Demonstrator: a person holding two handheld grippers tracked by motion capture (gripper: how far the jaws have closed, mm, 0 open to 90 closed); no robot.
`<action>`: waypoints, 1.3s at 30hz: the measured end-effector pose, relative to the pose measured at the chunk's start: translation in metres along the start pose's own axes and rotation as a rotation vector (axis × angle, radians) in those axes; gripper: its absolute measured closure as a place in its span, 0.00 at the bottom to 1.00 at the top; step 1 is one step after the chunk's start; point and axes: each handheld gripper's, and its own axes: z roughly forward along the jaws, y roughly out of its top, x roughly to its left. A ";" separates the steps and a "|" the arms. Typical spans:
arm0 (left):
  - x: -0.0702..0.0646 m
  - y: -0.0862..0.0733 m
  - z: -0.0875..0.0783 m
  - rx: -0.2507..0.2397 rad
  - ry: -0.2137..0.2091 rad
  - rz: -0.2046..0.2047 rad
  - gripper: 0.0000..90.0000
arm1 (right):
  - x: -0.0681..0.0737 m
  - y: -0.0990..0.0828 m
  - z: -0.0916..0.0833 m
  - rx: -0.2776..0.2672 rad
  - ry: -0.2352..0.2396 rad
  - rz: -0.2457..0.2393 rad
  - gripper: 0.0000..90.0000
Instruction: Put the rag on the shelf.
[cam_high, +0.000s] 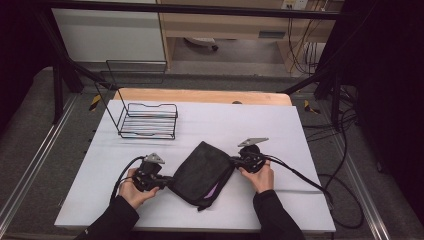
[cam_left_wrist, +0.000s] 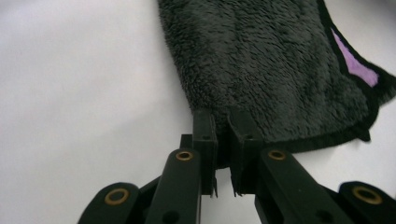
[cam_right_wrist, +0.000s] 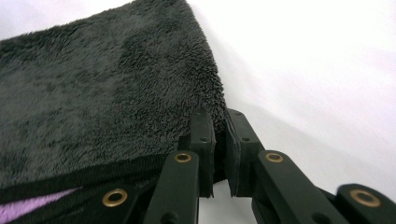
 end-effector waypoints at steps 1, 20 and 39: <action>-0.002 -0.004 -0.002 0.002 0.003 0.005 0.91 | 0.002 0.002 0.002 -0.003 0.007 -0.009 0.92; -0.031 -0.045 -0.021 -0.029 0.024 -0.021 0.92 | 0.025 0.026 0.033 -0.010 0.091 -0.150 0.91; -0.041 -0.057 -0.024 -0.054 -0.002 -0.057 0.90 | 0.063 -0.027 -0.012 -0.034 0.137 -0.084 0.48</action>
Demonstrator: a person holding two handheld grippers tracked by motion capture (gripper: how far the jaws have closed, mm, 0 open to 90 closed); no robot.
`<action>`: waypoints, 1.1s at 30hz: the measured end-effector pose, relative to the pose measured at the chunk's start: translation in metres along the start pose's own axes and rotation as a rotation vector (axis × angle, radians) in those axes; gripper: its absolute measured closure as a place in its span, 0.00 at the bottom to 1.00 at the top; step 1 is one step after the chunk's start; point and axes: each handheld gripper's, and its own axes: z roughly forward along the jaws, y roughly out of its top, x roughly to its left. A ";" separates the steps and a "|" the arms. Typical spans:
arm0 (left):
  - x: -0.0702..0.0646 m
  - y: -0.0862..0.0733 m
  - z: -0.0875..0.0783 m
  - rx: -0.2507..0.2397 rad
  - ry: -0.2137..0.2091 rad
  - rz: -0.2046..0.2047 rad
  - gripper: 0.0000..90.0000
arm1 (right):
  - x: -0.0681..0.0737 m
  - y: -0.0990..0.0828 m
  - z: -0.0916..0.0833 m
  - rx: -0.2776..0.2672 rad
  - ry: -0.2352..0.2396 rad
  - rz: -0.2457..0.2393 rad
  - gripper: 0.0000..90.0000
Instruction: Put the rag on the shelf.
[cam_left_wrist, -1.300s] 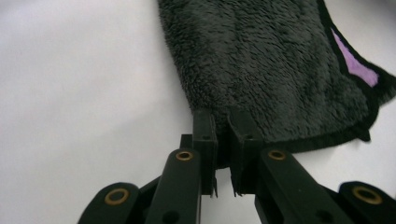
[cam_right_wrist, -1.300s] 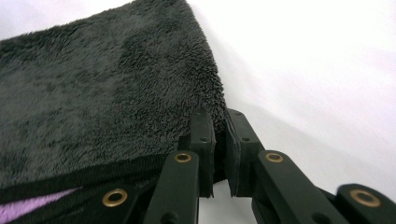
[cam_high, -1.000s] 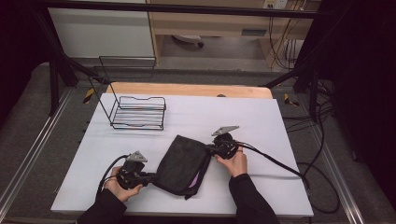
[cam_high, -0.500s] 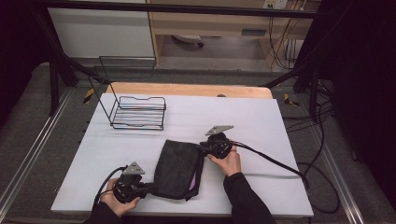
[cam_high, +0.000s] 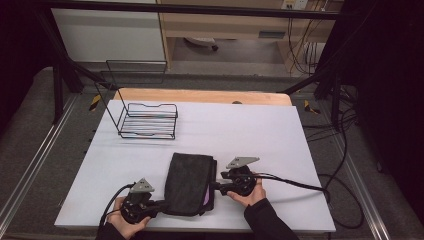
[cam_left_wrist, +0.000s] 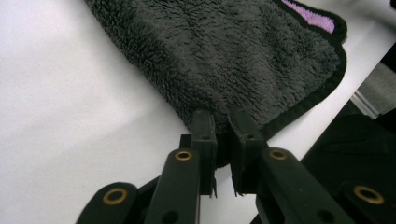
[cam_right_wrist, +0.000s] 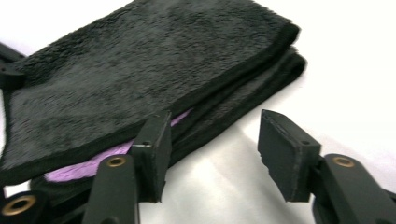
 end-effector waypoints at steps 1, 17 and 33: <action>0.002 0.001 -0.001 -0.001 -0.005 0.000 0.89 | -0.001 0.000 0.000 -0.001 -0.007 0.009 0.46; 0.053 0.072 0.013 -0.079 0.127 0.038 0.28 | -0.019 0.014 -0.008 -0.092 -0.052 0.033 0.16; 0.088 0.098 0.061 -0.060 0.157 -0.044 0.48 | -0.019 0.011 -0.003 -0.066 -0.053 0.043 0.12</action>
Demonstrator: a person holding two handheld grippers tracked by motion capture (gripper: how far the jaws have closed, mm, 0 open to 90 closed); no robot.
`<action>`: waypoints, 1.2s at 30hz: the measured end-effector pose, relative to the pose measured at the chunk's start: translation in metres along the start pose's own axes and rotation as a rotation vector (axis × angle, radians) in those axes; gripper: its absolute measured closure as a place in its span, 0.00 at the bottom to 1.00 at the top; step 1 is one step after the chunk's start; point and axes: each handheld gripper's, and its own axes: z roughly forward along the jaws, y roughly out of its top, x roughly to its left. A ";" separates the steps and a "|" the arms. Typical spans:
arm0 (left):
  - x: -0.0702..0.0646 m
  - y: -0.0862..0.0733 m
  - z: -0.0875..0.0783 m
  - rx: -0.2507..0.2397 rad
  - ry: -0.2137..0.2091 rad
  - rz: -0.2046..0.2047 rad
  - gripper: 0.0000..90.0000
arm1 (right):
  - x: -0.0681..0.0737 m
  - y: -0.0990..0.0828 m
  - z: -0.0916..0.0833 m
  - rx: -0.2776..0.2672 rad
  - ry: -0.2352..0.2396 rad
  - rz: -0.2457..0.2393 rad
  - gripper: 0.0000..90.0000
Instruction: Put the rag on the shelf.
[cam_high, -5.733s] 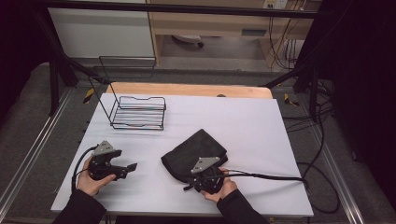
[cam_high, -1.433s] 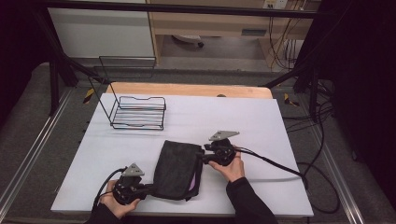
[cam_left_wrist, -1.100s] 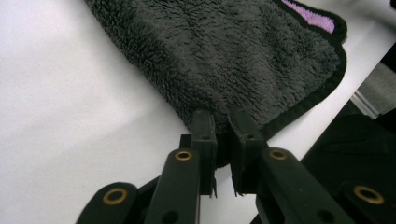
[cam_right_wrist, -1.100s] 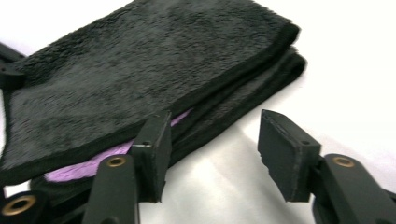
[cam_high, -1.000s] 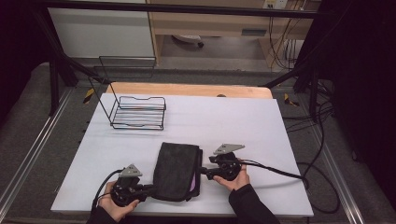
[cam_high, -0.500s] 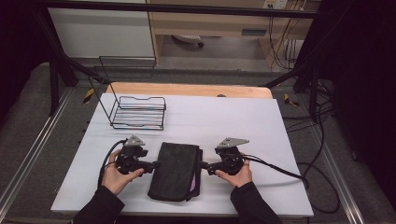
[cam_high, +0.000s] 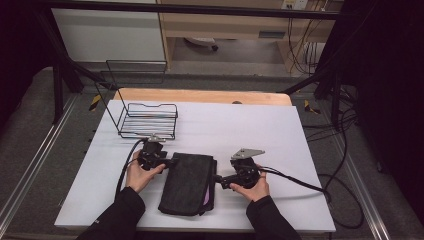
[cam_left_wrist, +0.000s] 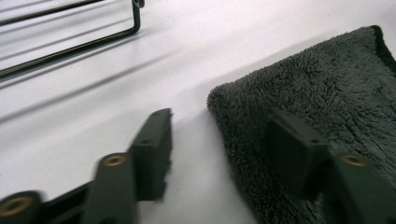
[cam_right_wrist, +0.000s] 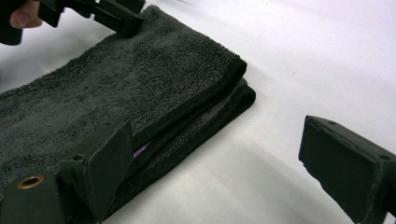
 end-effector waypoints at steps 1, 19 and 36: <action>0.000 0.000 0.001 0.004 -0.011 -0.011 0.51 | 0.000 0.000 0.000 -0.003 0.001 0.007 0.12; -0.012 -0.002 0.004 0.027 -0.044 -0.004 0.85 | -0.001 0.011 0.019 -0.013 -0.014 0.075 0.13; -0.013 -0.004 0.004 0.014 -0.037 0.009 0.86 | -0.001 0.014 0.052 0.030 -0.056 0.149 0.48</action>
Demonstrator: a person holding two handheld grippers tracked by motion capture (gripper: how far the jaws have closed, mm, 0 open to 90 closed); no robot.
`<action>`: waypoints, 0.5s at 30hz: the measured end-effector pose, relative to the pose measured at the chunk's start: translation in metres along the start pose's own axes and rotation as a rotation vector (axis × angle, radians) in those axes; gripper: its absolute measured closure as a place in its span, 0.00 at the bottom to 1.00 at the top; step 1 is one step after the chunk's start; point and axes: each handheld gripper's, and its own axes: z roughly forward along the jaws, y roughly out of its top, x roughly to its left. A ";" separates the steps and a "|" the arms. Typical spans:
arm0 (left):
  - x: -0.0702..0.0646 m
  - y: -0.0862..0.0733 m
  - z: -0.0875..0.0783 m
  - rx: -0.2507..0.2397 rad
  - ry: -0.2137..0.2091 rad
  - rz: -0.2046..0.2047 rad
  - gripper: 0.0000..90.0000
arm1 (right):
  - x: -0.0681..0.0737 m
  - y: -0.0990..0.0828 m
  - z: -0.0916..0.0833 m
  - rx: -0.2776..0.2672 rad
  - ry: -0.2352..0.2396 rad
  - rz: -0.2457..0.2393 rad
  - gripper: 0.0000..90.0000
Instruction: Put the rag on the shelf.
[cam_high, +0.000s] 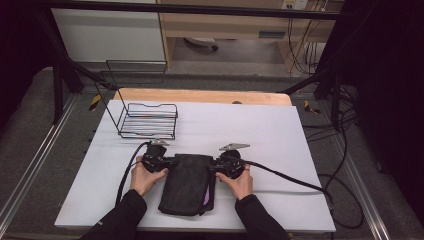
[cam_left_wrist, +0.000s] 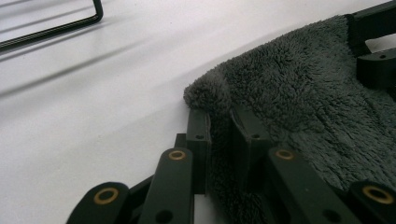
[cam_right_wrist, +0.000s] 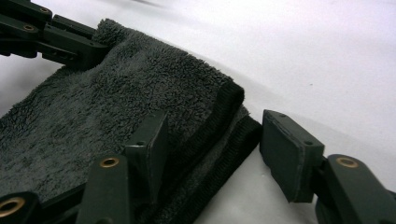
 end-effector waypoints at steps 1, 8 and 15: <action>0.000 0.000 0.000 -0.001 0.000 0.001 0.86 | 0.000 0.000 0.000 0.000 0.000 0.000 0.48; 0.003 0.000 -0.001 0.001 -0.016 -0.016 0.89 | 0.004 0.003 0.004 0.023 0.044 0.060 0.70; 0.004 0.001 -0.005 -0.004 -0.026 -0.020 0.91 | 0.003 0.003 0.004 0.030 0.081 0.061 0.82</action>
